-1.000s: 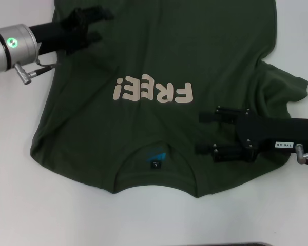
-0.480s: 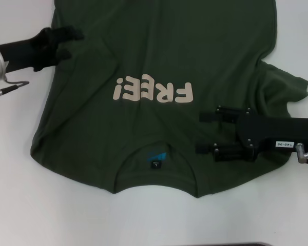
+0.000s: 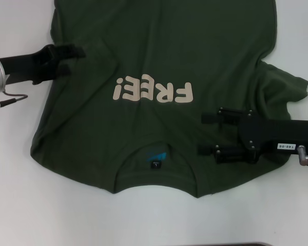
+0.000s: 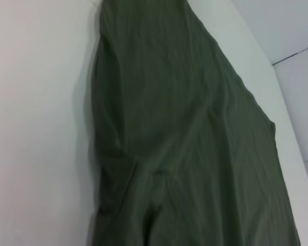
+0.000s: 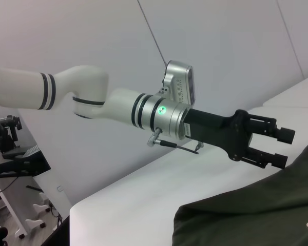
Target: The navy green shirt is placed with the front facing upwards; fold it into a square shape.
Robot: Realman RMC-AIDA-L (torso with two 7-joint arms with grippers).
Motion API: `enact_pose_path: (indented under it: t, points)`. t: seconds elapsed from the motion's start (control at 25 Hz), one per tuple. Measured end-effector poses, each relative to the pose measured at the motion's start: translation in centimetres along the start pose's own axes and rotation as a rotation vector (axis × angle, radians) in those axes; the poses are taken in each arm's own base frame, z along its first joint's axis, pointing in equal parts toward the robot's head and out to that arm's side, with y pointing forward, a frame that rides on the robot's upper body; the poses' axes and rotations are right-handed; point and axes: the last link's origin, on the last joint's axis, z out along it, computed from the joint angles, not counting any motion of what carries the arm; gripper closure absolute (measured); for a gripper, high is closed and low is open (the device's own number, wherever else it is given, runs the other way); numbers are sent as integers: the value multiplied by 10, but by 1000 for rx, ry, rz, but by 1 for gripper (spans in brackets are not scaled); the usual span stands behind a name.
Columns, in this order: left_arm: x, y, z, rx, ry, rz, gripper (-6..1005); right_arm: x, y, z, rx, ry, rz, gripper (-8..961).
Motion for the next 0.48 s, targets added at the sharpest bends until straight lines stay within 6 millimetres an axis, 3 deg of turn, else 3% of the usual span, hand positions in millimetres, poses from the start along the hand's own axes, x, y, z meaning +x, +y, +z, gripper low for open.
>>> enact_pose_path:
  t: [0.48]
  points:
    - [-4,-10,-1,59,-19,28,282,0,0,0,2,0,0,25]
